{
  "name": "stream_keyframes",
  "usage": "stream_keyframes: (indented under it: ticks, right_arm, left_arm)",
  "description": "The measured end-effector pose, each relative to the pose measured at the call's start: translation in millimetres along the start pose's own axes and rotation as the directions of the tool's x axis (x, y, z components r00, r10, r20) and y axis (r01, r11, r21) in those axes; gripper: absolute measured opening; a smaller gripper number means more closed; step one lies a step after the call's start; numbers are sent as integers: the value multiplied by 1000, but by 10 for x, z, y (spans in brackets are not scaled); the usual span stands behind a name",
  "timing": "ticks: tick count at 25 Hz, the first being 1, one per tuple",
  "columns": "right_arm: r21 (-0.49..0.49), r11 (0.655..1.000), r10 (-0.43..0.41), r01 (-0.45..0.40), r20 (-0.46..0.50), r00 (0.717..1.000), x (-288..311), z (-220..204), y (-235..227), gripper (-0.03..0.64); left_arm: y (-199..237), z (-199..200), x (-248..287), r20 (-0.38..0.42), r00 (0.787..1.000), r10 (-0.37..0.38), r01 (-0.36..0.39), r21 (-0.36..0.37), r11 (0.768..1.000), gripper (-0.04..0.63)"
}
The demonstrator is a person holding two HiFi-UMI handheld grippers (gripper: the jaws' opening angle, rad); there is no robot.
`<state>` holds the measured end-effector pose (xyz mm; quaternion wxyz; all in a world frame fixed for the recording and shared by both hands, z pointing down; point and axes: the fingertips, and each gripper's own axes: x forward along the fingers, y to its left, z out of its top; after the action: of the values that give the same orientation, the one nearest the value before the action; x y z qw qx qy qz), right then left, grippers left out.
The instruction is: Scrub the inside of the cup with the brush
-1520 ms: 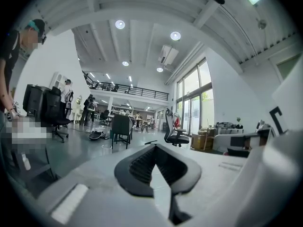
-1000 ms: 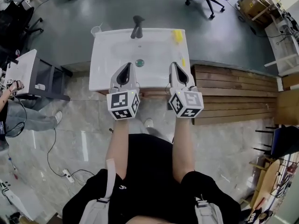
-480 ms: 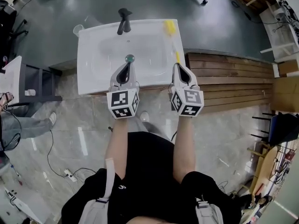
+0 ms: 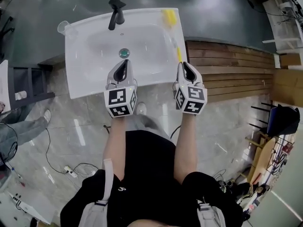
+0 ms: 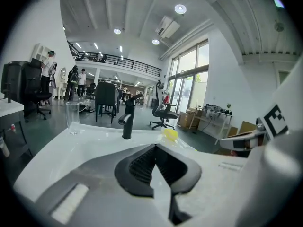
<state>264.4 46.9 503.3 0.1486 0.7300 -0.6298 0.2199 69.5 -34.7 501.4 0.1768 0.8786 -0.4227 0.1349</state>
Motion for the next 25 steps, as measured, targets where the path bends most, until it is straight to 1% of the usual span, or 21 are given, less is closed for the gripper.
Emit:
stream_keyframes:
  ticks: [3,6,10,18,22,25]
  right_arm:
    - [-3,1000,-21,21,-44,999,90,-118,-72,57]
    - [0,999,-32,32,-83,996,190,-212,-122,73]
    - [-10,999,-38,37,-116,993,347,-281,-172,90]
    - [-68,997,-46,33,-195,980,618,-465,-282,95]
    - [-86,996,-45,26,-227,973,755,-518,-302,104]
    - [-107,994,-51,25,-252,966,850,-554,-336,104]
  left_arm:
    - [39,-81,101,-28,1000,-10,10,-2,1000,-2]
    - [55,-178,197,-61,998,-28,28,12,1000,-2]
    - [69,-261,332,-86,995,-57,58,14,998,-2]
    - [46,-332,518,-143,984,-108,123,100,987,-2]
    - [67,-340,560,-155,979,-136,153,106,983,-2]
    - [118,-337,586,-162,977,-141,159,106,981,-2]
